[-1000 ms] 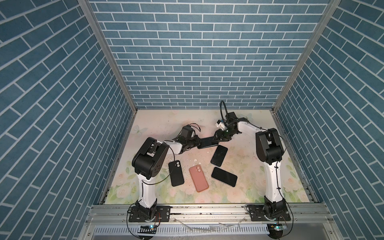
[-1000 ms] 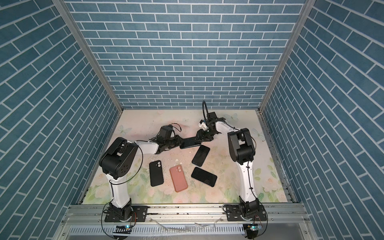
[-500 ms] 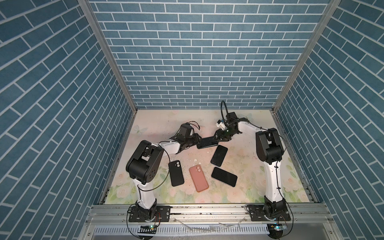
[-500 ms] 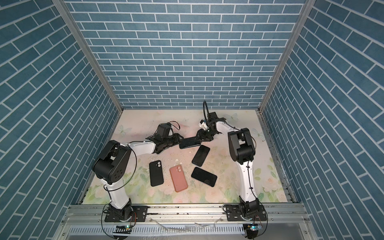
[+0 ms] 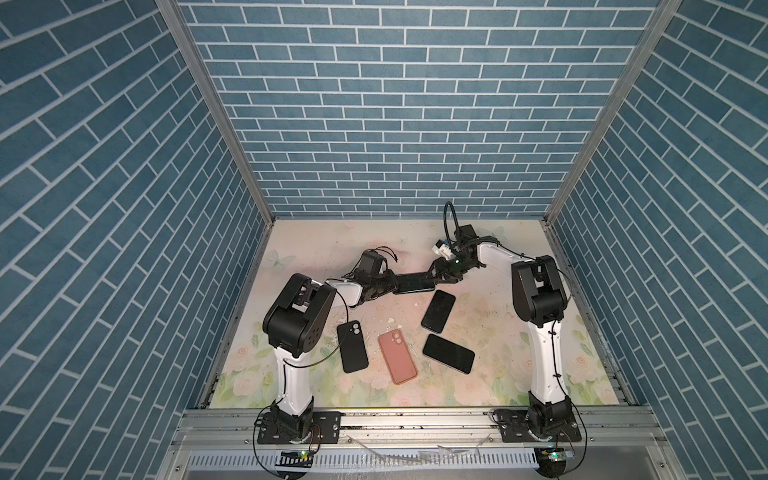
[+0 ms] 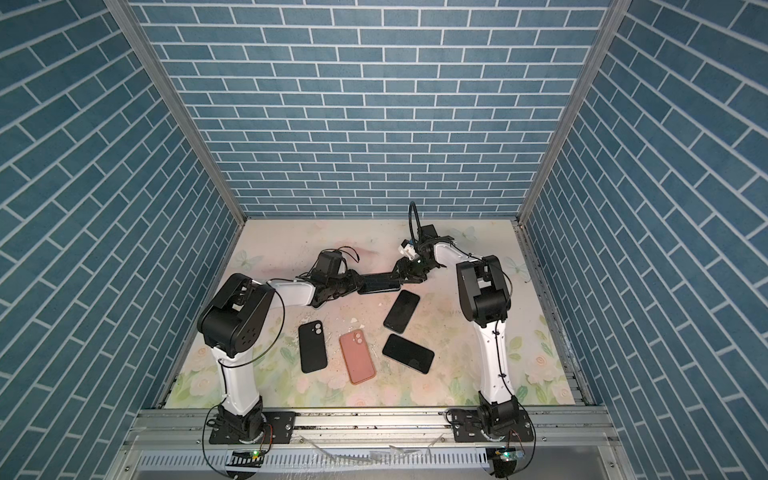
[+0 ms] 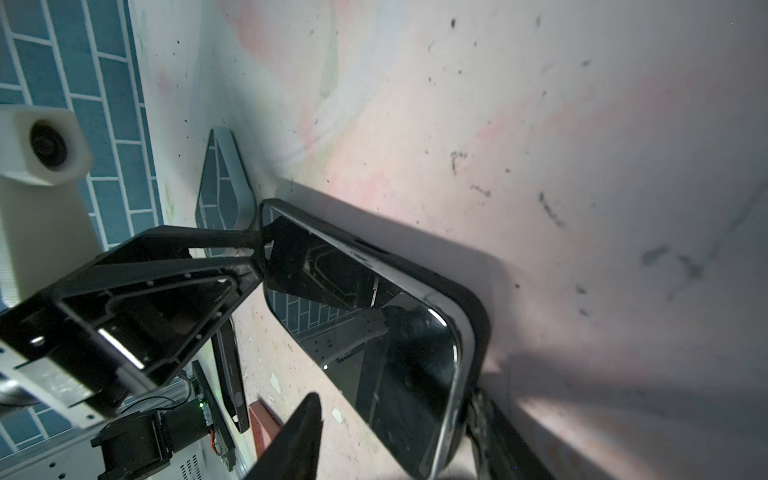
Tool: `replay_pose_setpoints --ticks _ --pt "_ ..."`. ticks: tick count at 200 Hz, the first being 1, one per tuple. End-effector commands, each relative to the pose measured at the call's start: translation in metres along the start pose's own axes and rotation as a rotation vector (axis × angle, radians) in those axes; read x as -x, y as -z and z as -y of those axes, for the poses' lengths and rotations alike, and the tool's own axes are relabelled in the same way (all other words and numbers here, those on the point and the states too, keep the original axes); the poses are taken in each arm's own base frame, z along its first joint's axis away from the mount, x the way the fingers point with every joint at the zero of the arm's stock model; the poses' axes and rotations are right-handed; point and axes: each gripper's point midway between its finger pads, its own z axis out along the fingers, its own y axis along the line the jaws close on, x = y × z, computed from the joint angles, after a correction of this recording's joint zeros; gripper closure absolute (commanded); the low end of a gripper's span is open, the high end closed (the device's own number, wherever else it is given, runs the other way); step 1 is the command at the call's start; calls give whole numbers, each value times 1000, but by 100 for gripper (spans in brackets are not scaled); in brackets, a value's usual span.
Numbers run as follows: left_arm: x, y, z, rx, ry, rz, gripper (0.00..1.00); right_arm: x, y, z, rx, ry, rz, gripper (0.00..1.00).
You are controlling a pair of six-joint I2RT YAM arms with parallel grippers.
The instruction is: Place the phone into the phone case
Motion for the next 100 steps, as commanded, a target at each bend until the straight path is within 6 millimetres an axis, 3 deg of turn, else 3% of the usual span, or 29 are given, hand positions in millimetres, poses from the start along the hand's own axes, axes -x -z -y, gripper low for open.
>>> replay_pose_setpoints --ticks 1,38,52,59,100 --pt "-33 -13 -16 21 28 -102 69 -18 -19 -24 162 10 -56 44" --pt "-37 -11 -19 22 33 -103 73 -7 1 -49 255 61 28 46" --pt "-38 -10 -20 24 34 -102 73 -4 6 -49 279 55 51 46" --pt "-38 -10 -21 24 34 -101 73 1 19 -62 297 81 83 47" --pt "-41 -12 -23 19 36 -108 74 3 32 -69 335 83 126 51"
